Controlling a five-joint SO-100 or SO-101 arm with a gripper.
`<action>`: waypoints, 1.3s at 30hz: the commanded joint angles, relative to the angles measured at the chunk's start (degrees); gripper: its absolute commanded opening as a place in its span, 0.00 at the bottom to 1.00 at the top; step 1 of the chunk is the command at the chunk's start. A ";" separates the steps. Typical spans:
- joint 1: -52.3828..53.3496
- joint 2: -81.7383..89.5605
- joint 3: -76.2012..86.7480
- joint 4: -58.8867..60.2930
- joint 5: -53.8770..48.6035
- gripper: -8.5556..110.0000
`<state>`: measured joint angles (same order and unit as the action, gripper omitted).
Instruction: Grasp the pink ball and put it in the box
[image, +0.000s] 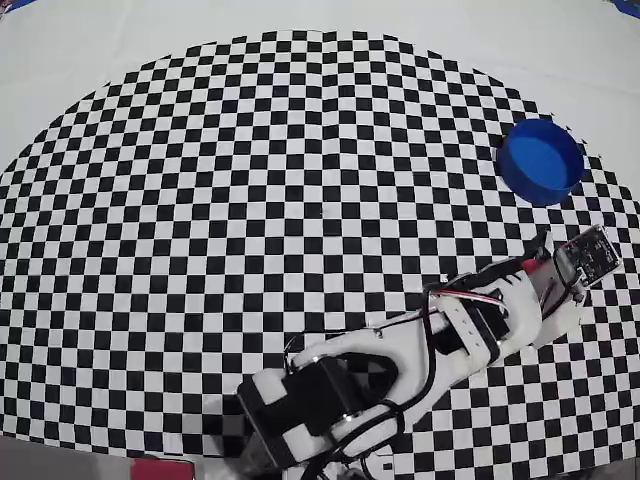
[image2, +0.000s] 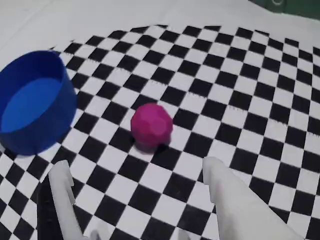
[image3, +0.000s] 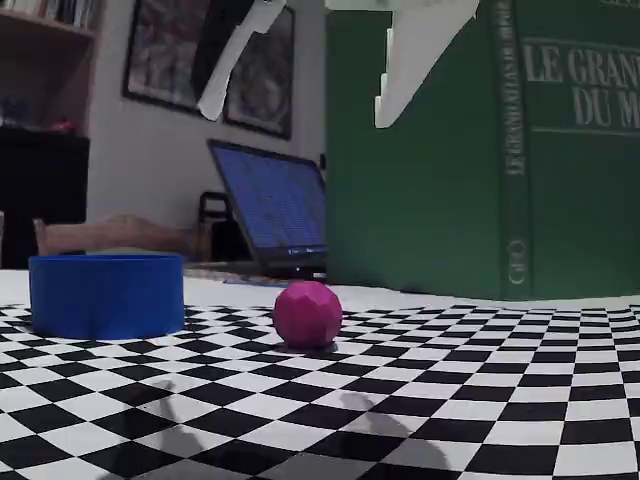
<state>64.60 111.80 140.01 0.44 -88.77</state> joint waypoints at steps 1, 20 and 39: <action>0.79 -2.02 -4.83 -0.88 -0.53 0.33; 0.09 -17.58 -16.52 -0.97 -0.53 0.33; 0.18 -28.56 -22.85 -2.37 -0.09 0.33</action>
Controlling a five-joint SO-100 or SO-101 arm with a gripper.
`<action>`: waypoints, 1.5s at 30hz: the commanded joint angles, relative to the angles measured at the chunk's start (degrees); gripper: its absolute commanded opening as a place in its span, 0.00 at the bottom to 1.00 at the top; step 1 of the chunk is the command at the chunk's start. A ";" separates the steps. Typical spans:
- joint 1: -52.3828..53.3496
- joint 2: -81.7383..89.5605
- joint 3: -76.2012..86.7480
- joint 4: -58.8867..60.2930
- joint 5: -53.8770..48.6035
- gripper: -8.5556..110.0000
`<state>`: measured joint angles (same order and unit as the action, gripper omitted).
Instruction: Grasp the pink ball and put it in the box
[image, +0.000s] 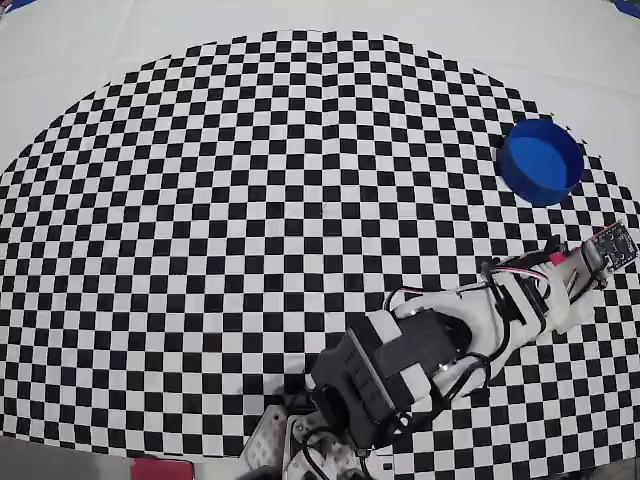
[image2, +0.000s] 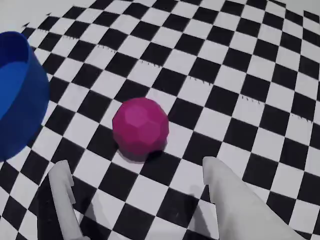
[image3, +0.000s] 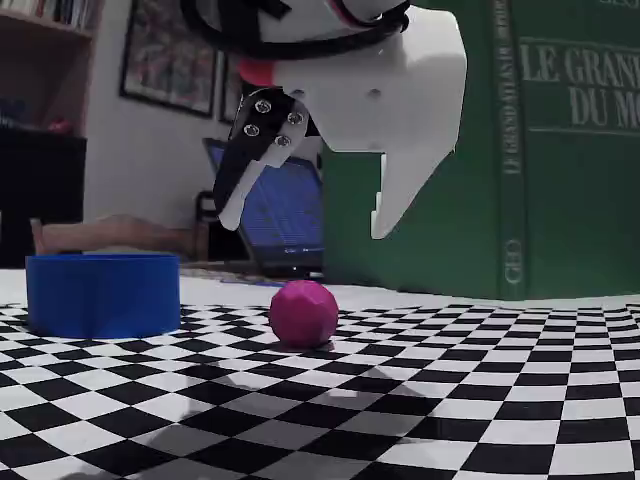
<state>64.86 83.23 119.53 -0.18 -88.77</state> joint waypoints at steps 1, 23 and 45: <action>-0.09 -0.35 -2.46 -2.46 0.00 0.33; 0.26 -11.69 -13.10 -1.32 -0.44 0.33; 0.62 -20.92 -24.43 1.49 -0.53 0.33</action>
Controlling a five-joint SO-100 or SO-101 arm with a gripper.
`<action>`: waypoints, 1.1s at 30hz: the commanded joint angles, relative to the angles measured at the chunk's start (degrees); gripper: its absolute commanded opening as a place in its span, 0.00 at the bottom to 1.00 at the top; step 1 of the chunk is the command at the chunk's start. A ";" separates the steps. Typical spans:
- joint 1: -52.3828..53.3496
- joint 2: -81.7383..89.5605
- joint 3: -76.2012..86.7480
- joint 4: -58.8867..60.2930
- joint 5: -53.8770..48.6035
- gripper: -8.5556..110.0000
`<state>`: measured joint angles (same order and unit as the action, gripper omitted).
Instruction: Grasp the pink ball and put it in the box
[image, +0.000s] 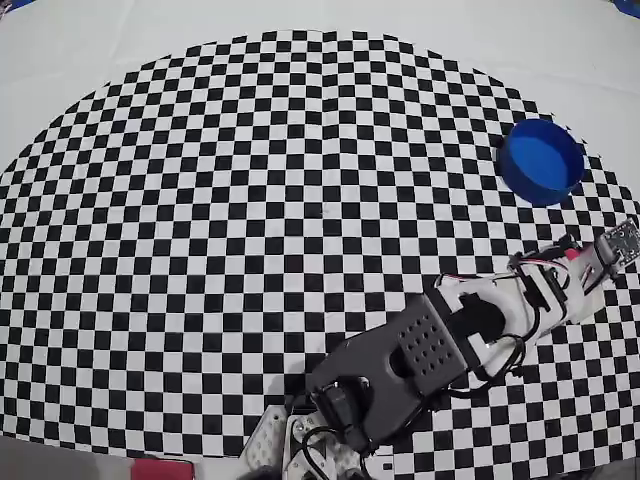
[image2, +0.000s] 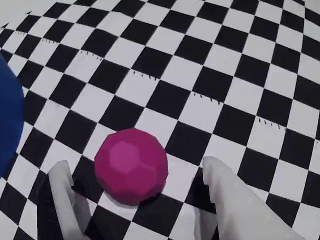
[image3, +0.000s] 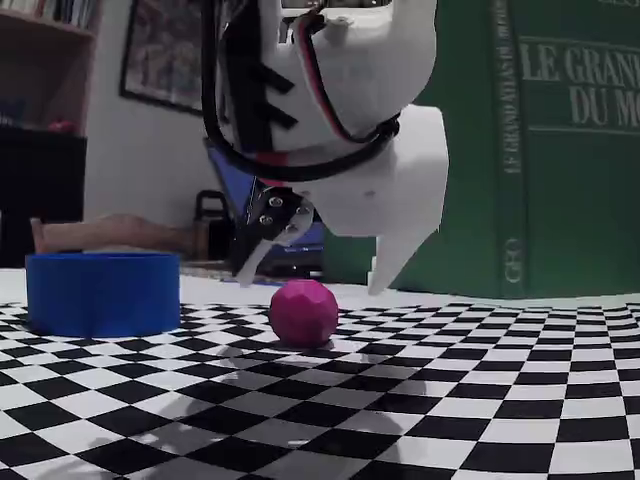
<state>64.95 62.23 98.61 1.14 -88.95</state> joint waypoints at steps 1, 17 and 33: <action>0.53 -0.09 -3.87 0.18 -0.35 0.33; 0.44 -4.48 -10.11 2.46 -0.35 0.33; 0.00 -8.70 -14.68 3.43 0.09 0.33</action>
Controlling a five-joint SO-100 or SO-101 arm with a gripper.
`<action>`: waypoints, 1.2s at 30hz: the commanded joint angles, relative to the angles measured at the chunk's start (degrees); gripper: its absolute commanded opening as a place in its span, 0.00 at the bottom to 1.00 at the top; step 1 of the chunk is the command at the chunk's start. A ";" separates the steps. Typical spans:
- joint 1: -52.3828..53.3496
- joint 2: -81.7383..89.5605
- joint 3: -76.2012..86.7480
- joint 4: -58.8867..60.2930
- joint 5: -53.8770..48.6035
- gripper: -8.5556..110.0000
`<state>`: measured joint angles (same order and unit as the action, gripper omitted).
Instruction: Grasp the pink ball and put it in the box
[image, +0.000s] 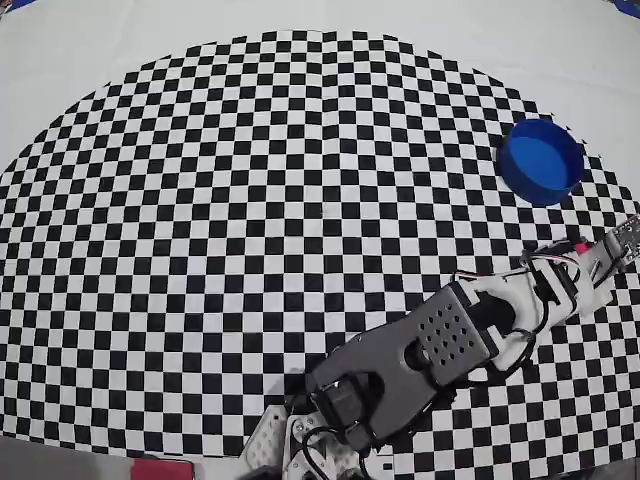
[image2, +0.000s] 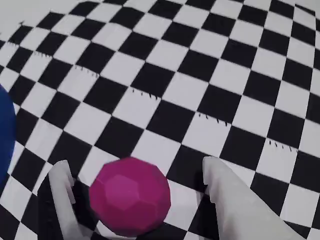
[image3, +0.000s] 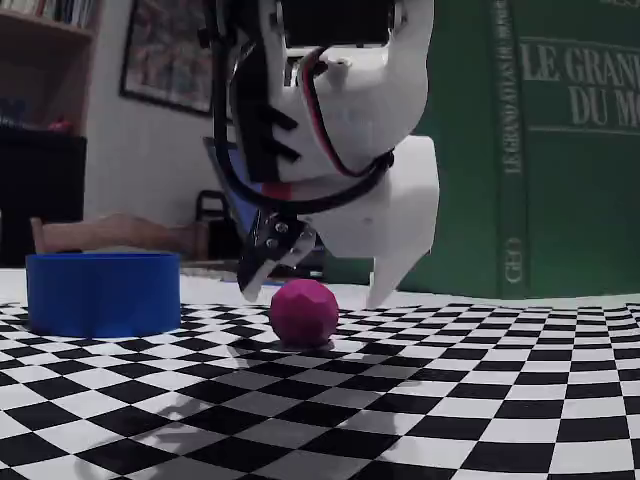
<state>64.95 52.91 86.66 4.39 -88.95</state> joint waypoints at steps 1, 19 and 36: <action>0.00 0.44 -2.90 0.18 0.09 0.33; -1.32 -2.46 -5.36 0.18 0.35 0.33; -1.67 -3.08 -4.31 0.18 0.35 0.33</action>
<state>63.37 49.39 84.20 4.48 -88.95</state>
